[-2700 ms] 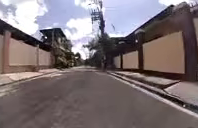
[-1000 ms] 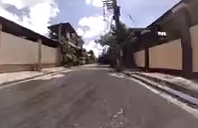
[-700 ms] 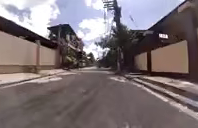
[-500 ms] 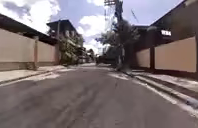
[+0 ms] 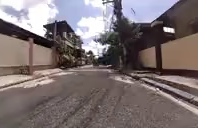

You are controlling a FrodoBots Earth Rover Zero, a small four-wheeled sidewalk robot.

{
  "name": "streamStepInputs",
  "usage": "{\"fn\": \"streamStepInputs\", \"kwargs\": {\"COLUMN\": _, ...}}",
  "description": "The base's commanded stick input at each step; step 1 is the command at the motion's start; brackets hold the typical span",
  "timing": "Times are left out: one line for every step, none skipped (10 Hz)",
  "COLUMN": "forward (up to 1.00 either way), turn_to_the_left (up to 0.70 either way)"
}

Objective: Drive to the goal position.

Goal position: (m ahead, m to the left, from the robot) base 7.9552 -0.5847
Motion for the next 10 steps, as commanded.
{"fn": "streamStepInputs", "kwargs": {"forward": 1.00, "turn_to_the_left": 0.00}}
{"fn": "streamStepInputs", "kwargs": {"forward": 1.00, "turn_to_the_left": 0.00}}
{"fn": "streamStepInputs", "kwargs": {"forward": 1.00, "turn_to_the_left": 0.00}}
{"fn": "streamStepInputs", "kwargs": {"forward": 1.00, "turn_to_the_left": 0.00}}
{"fn": "streamStepInputs", "kwargs": {"forward": 1.00, "turn_to_the_left": -0.40}}
{"fn": "streamStepInputs", "kwargs": {"forward": 1.00, "turn_to_the_left": -0.40}}
{"fn": "streamStepInputs", "kwargs": {"forward": 1.00, "turn_to_the_left": -0.20}}
{"fn": "streamStepInputs", "kwargs": {"forward": 1.00, "turn_to_the_left": 0.00}}
{"fn": "streamStepInputs", "kwargs": {"forward": 1.00, "turn_to_the_left": 0.00}}
{"fn": "streamStepInputs", "kwargs": {"forward": 1.00, "turn_to_the_left": 0.00}}
